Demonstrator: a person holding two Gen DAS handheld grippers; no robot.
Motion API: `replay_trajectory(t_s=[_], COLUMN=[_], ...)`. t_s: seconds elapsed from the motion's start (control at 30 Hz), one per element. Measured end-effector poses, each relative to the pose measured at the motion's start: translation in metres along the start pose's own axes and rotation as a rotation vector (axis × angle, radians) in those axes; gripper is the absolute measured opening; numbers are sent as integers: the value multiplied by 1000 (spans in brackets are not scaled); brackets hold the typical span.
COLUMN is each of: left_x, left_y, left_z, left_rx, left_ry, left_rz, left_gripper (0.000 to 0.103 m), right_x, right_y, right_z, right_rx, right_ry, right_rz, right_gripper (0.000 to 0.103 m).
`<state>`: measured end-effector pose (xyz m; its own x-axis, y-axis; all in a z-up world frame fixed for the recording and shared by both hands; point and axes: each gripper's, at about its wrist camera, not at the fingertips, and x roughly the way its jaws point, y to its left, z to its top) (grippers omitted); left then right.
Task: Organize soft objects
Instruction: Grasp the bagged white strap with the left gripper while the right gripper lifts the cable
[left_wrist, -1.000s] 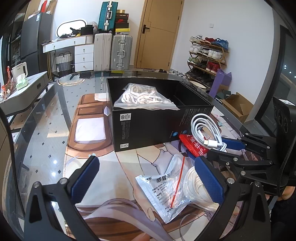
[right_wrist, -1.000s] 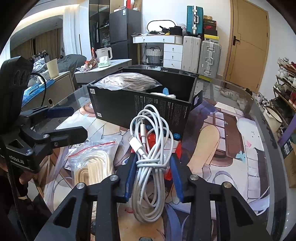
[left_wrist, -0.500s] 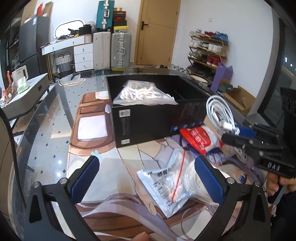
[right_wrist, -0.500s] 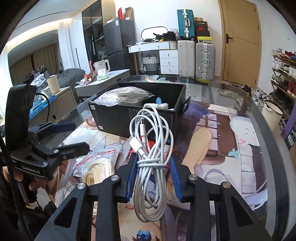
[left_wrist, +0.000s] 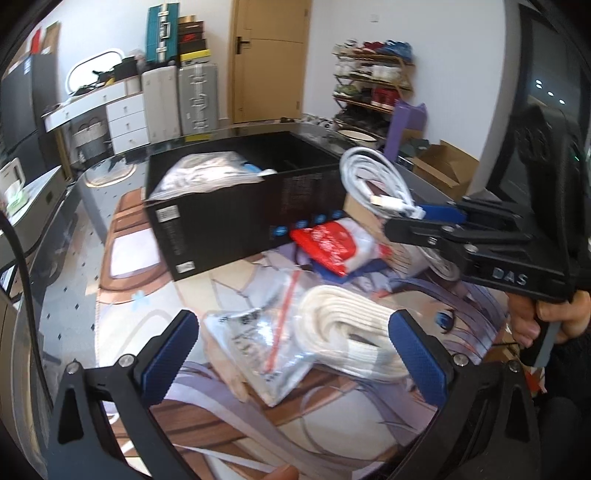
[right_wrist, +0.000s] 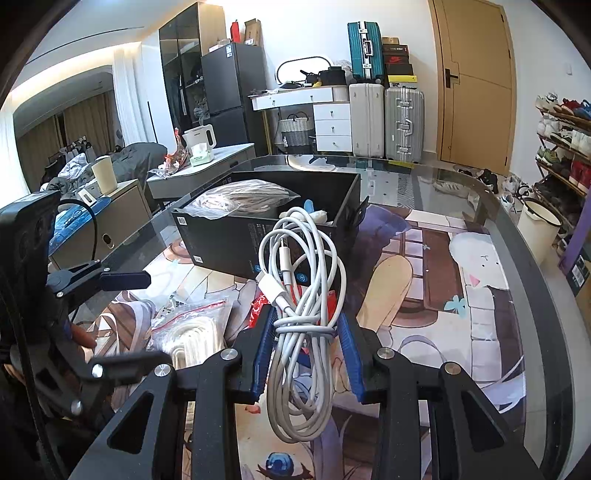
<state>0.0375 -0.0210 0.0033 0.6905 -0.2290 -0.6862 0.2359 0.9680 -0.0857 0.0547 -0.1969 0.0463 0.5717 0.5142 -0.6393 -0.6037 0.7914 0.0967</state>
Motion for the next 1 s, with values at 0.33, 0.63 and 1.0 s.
replay_trajectory(t_s=[0.33, 0.63, 1.0], left_x=[10, 28, 31], left_y=[-20, -31, -34], left_z=[2, 5, 11], left_rx=[54, 106, 145], left_ry=[61, 105, 77], left_rz=[-93, -83, -53], left_gripper=[103, 103, 67], right_x=[-2, -1, 2], right_y=[-4, -3, -5], right_z=[0, -1, -1], right_rx=[6, 7, 10], right_ry=[3, 13, 14], right_rz=[-4, -2, 0], right_gripper=[35, 35, 35])
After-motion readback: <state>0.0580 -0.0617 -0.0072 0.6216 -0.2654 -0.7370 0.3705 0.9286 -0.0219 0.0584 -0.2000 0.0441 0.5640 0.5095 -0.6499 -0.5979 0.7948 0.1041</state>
